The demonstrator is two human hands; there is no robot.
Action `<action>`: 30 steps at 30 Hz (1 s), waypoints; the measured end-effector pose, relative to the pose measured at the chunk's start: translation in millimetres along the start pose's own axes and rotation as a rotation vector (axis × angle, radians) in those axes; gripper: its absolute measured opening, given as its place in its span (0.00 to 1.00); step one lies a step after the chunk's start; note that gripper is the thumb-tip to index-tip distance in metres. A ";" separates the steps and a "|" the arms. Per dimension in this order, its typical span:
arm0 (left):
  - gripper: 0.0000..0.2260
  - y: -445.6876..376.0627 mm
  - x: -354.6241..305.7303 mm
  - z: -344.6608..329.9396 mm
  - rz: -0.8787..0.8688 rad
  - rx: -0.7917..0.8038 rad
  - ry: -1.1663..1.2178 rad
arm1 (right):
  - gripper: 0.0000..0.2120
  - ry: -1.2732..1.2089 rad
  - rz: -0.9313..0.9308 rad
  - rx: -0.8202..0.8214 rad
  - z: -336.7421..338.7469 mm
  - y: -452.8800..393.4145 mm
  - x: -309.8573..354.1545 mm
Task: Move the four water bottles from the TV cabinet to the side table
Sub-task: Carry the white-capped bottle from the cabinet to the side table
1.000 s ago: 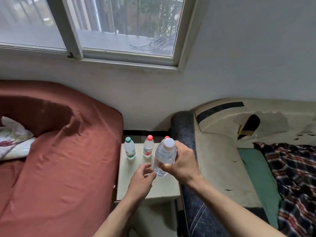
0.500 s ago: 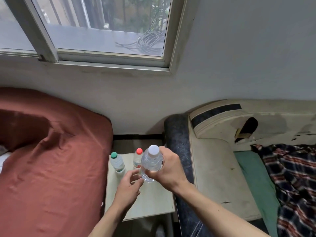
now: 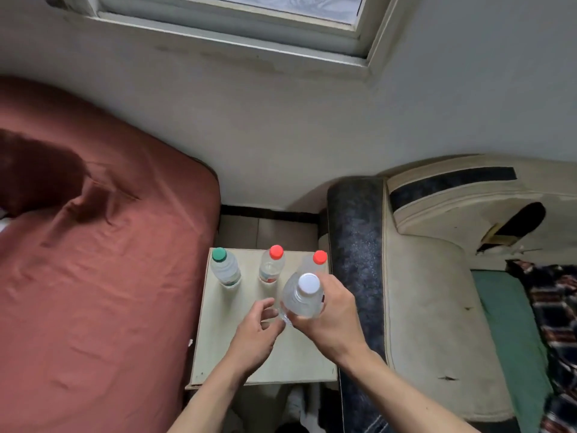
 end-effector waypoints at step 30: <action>0.28 -125.5 134.8 24.2 0.037 -0.021 -0.095 | 0.28 -0.046 -0.041 0.005 -124.3 -43.9 -143.4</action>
Point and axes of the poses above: each hand's wrist, its own y-axis away from the middle knuckle, its own z-axis out of the back of the hand, x = y × z, the point moved 7 cm from there along -y, towards the middle knuckle, and after that the axes turned 6 degrees about -y, right-handed, at the moved point
